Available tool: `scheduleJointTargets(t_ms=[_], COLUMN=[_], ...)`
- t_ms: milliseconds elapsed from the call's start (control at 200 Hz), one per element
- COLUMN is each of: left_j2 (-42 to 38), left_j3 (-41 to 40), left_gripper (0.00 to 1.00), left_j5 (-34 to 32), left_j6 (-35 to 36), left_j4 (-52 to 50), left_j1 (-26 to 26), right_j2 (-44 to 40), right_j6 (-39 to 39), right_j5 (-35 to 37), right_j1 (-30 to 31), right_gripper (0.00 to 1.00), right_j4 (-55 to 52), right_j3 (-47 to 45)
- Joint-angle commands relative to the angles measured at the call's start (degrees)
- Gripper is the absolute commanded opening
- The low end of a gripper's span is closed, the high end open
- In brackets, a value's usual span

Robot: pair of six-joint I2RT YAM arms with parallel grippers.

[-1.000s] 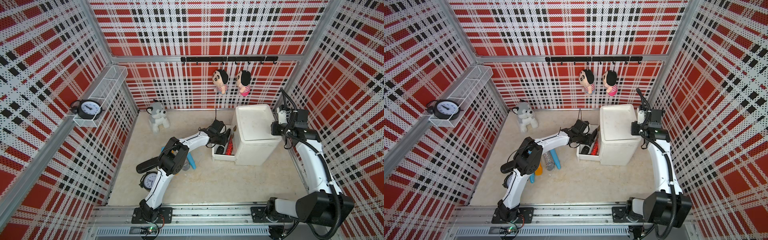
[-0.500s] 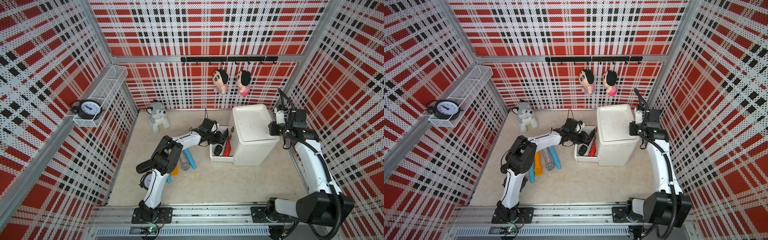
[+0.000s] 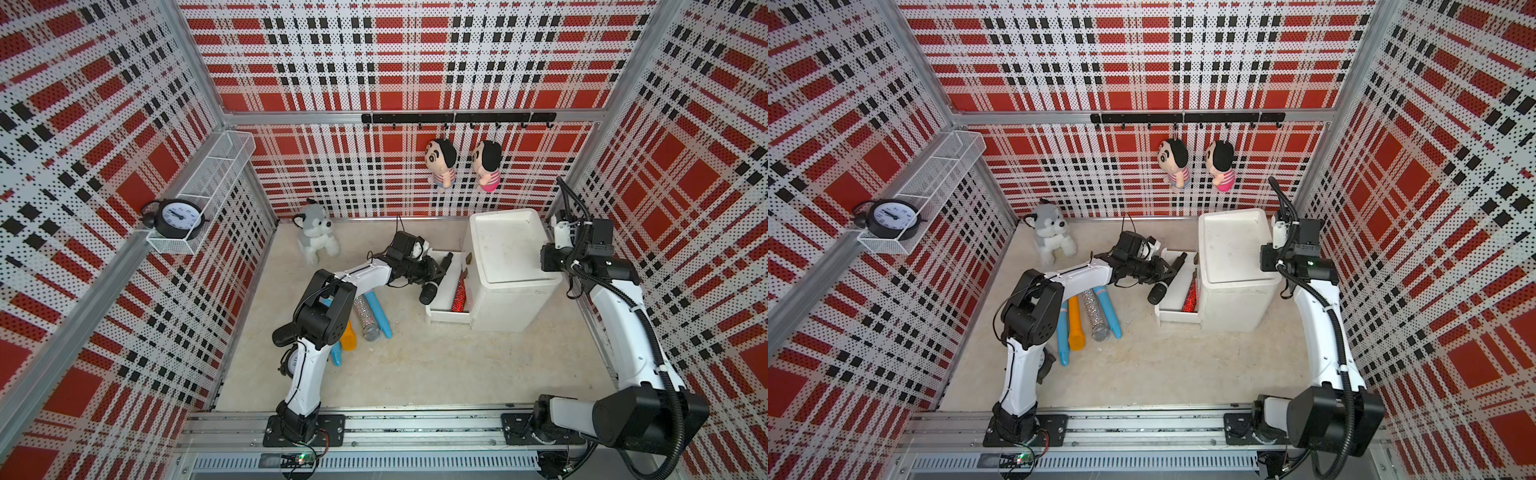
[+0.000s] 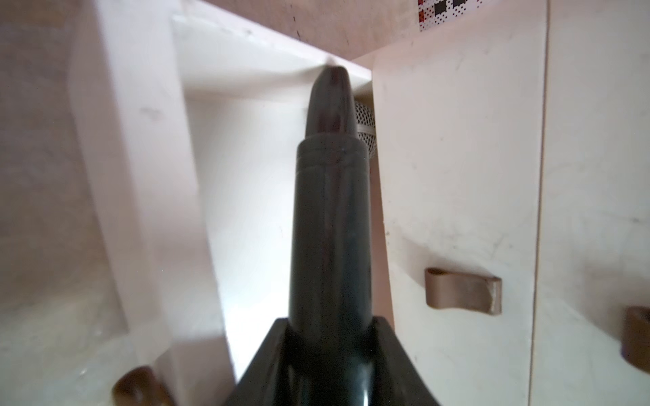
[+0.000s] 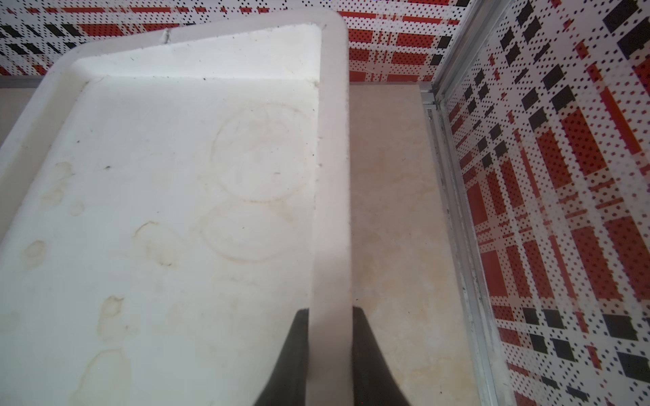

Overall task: Take the microphone out of the drawer
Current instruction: Pick up the microphone from the drawer.

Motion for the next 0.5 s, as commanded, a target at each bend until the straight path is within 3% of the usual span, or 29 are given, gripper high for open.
scheduleJointTargets(t_ms=[0, 496], left_j2=[-2.6, -13.7], left_j3=[0.3, -10.3], left_gripper=[0.00, 0.00], left_j5=[-4.7, -10.8], left_j6=[4.9, 5.1], left_j4=[-5.4, -4.3], left_j1=[2.4, 6.5], right_j2=[-4.7, -4.4], right_j6=[-1.5, -1.5], right_j5=[1.4, 1.9], right_j1=[-0.5, -0.5], right_gripper=[0.00, 0.00], right_j4=[6.4, 6.4], right_j3=[2.6, 2.2])
